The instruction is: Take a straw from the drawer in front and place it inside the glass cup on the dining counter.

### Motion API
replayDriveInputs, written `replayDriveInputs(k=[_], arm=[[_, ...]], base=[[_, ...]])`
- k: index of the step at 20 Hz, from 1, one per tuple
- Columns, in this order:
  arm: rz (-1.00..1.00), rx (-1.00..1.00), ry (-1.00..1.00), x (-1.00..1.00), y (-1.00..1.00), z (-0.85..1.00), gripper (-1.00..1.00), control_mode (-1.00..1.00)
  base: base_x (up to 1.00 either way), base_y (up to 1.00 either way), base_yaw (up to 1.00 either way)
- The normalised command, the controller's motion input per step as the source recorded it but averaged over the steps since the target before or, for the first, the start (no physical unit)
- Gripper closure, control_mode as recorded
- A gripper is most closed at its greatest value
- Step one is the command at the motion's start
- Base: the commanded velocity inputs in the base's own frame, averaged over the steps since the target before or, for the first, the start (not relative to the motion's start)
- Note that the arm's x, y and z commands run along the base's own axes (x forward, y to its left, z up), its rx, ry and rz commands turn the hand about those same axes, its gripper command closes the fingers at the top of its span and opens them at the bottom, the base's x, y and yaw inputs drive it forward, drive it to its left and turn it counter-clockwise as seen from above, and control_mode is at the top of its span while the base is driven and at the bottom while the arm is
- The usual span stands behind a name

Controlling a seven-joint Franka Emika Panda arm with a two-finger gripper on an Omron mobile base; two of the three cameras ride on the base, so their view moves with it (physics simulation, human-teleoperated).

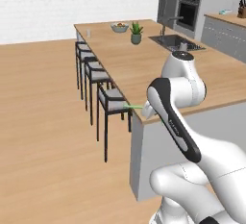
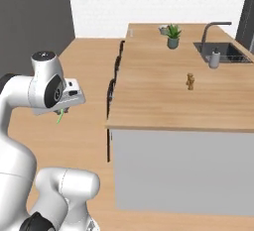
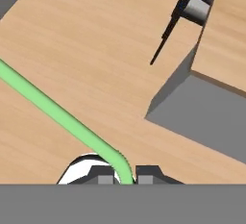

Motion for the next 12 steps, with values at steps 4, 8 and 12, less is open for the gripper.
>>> replayDriveInputs(k=[4,8,12], arm=[[0.00,0.00,0.00,0.00,0.00,0.00,1.00,1.00],[0.00,0.00,0.00,0.00,0.00,0.00,1.00,1.00],[0.00,0.00,0.00,0.00,0.00,0.00,1.00,1.00]], base=[[0.43,1.00,-0.16],[0.67,1.00,-0.22],[0.88,1.00,-0.27]])
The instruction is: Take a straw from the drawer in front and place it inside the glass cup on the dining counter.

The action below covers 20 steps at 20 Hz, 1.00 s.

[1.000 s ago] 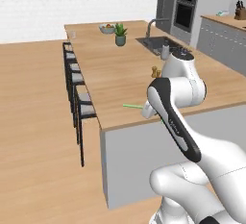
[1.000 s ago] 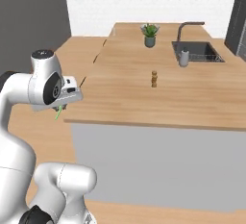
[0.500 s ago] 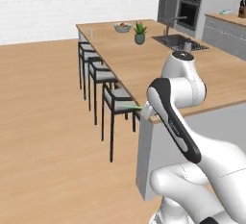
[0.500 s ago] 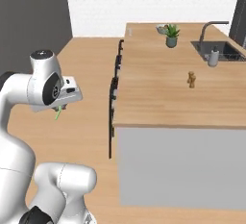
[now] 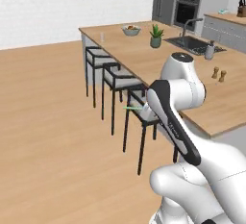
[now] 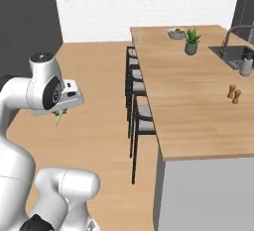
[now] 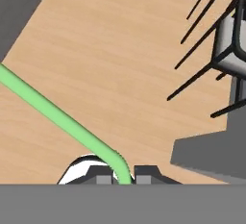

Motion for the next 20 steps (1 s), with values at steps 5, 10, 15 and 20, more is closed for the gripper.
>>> replayDriveInputs(k=[5,10,15,20], arm=[[0.00,0.00,0.00,0.00,0.00,0.00,1.00,1.00],[0.00,0.00,0.00,0.00,0.00,0.00,1.00,1.00],[0.00,0.00,0.00,0.00,0.00,0.00,1.00,1.00],[0.00,0.00,0.00,0.00,0.00,0.00,1.00,1.00]], base=[[0.87,1.00,-0.32],[0.78,1.00,-0.36],[0.73,1.00,-0.38],[0.71,1.00,-0.39]])
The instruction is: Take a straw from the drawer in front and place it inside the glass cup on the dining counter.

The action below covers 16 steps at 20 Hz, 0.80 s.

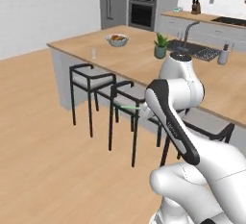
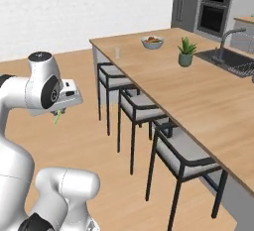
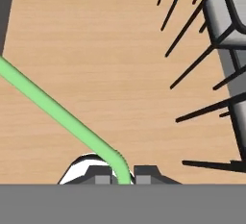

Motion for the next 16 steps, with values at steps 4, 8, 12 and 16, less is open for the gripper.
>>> replayDriveInputs(k=[4,8,12,16], arm=[[0.00,0.00,0.00,0.00,0.00,0.00,1.00,1.00],[0.00,0.00,0.00,0.00,0.00,0.00,1.00,1.00],[0.00,0.00,0.00,0.00,0.00,0.00,1.00,1.00],[0.00,0.00,0.00,0.00,0.00,0.00,1.00,1.00]], base=[[0.65,1.00,-0.40],[0.58,1.00,-0.41],[0.54,1.00,-0.42],[0.49,1.00,-0.43]])
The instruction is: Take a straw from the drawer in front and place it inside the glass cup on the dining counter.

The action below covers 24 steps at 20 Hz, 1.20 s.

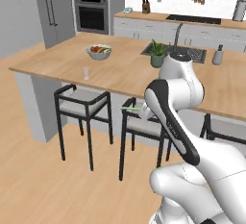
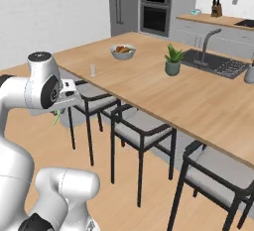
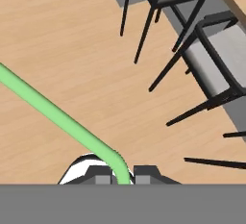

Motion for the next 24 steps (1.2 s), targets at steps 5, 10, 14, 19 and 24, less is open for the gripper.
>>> replayDriveInputs(k=[5,10,14,19,24], arm=[[0.00,0.00,0.00,0.00,0.00,0.00,1.00,1.00],[0.00,0.00,0.00,0.00,0.00,0.00,1.00,1.00],[0.00,0.00,0.00,0.00,0.00,0.00,1.00,1.00],[0.00,0.00,0.00,0.00,0.00,0.00,1.00,1.00],[0.00,0.00,0.00,0.00,0.00,0.00,1.00,1.00]], base=[[0.39,1.00,-0.45],[0.27,1.00,-0.47],[0.23,1.00,-0.48],[0.22,1.00,-0.47],[0.28,1.00,-0.46]])
